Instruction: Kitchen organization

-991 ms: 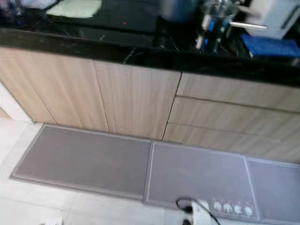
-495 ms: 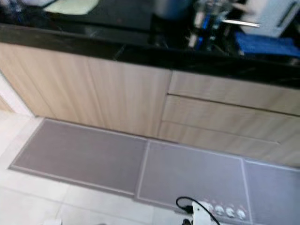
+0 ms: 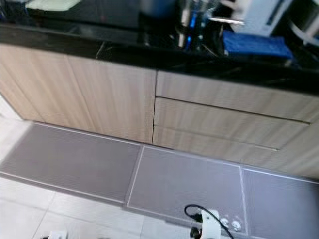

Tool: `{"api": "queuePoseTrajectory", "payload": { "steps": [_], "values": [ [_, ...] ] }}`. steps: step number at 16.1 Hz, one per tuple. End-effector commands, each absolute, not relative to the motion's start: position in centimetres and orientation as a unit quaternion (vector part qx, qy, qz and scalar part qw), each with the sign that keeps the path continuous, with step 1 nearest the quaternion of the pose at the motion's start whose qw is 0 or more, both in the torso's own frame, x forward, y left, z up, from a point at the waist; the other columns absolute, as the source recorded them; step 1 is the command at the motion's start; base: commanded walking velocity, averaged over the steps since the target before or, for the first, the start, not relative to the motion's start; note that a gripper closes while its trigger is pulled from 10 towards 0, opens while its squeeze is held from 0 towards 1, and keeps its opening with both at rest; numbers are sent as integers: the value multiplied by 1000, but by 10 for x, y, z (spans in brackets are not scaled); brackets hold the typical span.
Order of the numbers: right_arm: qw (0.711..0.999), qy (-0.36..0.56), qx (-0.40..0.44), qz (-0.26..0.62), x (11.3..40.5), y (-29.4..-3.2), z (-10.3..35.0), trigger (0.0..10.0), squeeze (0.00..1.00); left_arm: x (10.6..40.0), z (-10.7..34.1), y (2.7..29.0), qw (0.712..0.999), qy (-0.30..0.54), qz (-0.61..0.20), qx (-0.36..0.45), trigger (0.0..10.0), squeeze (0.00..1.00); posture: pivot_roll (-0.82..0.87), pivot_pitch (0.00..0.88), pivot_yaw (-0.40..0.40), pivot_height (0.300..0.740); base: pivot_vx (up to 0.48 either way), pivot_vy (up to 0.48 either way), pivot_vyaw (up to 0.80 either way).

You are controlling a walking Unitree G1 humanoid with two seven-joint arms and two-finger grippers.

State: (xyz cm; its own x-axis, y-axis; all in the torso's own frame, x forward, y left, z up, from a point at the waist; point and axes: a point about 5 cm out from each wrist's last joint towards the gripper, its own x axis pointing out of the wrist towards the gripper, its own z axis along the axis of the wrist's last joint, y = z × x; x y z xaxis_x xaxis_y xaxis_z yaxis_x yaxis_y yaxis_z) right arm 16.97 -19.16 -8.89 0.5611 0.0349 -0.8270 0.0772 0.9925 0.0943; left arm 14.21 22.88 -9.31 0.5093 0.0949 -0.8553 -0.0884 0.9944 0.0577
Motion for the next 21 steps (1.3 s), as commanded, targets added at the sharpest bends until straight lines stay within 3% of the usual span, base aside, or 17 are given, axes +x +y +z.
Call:
{"api": "queuePoseTrajectory", "payload": {
  "steps": [1, 13, 17, 21],
  "values": [
    [876, 478, 60, -21, 164, -195, -91, 10000, 0, 129, -98, 229, 857, 512, 57, -3, 10000, 0, 113, 160, -69, 740, 0, -322, 0],
    [879, 472, 63, -29, 172, -194, -88, 10000, 0, 129, -98, 228, 857, 513, 55, -6, 10000, 0, 115, 170, -65, 740, 0, -322, 0],
    [876, 477, 62, -33, 167, -190, -91, 10000, 0, 129, -99, 225, 857, 513, 51, -6, 10000, 0, 114, 152, -67, 740, 0, -322, -633],
    [879, 470, 66, -40, 167, -196, -90, 10000, 0, 128, -99, 225, 857, 513, 50, -8, 10000, 0, 115, 148, -68, 740, 0, -322, 0]
  ]
}}
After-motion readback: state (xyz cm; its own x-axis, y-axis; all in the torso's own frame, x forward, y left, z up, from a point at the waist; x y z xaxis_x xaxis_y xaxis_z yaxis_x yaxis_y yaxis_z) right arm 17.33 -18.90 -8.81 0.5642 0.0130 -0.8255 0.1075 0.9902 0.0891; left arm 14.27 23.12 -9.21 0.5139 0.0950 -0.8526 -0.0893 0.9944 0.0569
